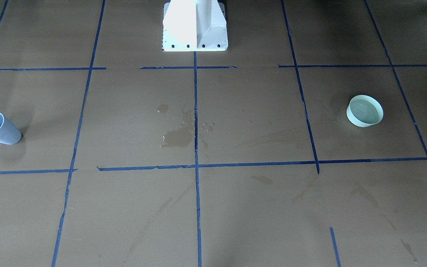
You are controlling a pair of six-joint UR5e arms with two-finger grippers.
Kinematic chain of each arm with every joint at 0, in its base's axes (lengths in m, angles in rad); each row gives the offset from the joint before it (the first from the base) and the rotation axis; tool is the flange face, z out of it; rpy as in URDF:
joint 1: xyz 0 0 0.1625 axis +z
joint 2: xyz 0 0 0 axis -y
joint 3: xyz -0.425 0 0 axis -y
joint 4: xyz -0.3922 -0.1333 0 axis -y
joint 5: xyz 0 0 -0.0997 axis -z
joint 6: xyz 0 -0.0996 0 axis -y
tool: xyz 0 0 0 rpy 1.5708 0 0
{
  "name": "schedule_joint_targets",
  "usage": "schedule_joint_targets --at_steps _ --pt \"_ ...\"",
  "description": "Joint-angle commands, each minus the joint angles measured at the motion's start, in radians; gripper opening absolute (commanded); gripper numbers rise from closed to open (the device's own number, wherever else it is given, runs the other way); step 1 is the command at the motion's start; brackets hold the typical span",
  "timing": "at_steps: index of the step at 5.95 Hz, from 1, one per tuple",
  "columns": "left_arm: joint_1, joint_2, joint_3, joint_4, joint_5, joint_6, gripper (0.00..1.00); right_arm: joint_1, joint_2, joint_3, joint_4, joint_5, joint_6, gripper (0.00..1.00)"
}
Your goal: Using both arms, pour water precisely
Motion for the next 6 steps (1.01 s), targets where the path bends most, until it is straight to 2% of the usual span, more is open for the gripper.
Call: schedule_joint_targets --at_steps 1,2,3,4,6 --pt "0.000 0.049 0.002 0.017 -0.005 0.007 1.00 -0.055 0.009 0.004 -0.051 -0.014 0.036 1.00" --pt "0.000 0.047 0.004 0.017 -0.019 0.004 1.00 -0.057 0.001 0.001 -0.045 0.003 0.142 1.00" --pt "0.000 0.047 0.010 0.017 -0.075 0.001 1.00 -0.057 0.001 0.000 -0.041 0.023 0.240 1.00" --pt "0.001 0.041 0.011 0.013 -0.080 -0.004 1.00 -0.057 0.002 0.000 -0.036 0.025 0.302 1.00" --pt "0.000 0.040 0.012 0.008 -0.082 -0.003 1.00 -0.057 0.001 0.000 0.003 0.028 0.304 1.00"
